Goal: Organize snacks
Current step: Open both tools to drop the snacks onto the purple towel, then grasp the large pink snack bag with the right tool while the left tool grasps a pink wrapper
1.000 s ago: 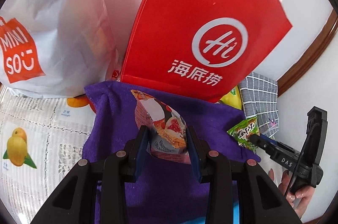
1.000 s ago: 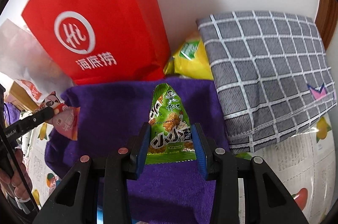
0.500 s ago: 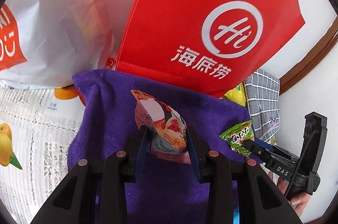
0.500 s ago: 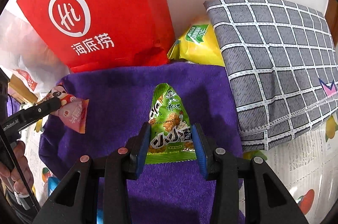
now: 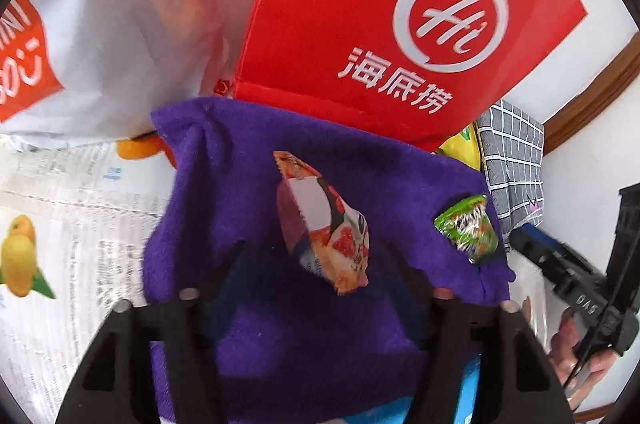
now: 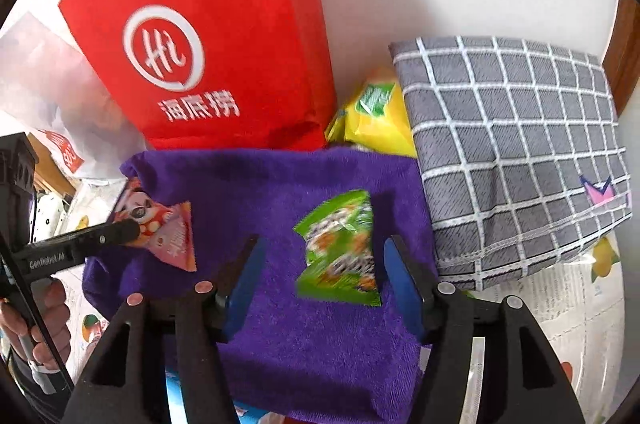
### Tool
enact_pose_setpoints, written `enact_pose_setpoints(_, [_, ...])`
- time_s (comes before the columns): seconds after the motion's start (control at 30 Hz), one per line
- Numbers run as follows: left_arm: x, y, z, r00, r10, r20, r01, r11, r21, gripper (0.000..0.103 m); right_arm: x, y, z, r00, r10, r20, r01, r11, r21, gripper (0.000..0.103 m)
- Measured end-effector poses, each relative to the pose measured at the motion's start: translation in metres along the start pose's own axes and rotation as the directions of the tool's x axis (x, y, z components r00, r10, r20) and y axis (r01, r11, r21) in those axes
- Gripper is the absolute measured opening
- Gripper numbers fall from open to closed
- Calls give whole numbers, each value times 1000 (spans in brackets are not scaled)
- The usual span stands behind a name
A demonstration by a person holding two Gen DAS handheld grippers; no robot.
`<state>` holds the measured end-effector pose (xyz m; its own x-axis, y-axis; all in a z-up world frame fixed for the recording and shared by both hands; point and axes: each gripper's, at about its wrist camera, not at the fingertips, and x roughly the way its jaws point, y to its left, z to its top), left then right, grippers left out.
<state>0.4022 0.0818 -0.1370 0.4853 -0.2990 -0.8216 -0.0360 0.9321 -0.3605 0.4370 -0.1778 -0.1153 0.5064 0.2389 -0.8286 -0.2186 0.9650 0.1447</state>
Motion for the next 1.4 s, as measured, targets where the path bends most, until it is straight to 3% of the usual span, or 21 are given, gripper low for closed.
enact_pose_setpoints(0.37, [-53, -4, -30, 991, 127, 50, -130, 990, 59, 74, -43, 17, -2, 993, -24, 113, 31, 998, -55, 61])
enact_pose_setpoints(0.7, [-101, 1, -77, 993, 81, 89, -83, 996, 19, 75, -79, 21, -42, 986, -44, 160, 52, 998, -43, 62])
enact_pose_setpoints(0.97, [-137, 4, -114, 985, 87, 148, -90, 996, 12, 75, -111, 10, -92, 987, -89, 135, 94, 995, -28, 64])
enact_pose_setpoints(1.2, [-148, 5, -139, 986, 81, 145, -81, 997, -3, 75, -134, -25, -139, 994, -61, 92, 53, 995, 88, 68])
enact_pose_setpoints(1.4, [-152, 5, -159, 989, 53, 141, -51, 999, -14, 75, -124, -37, -170, 999, -31, 28, 26, 987, 157, 68])
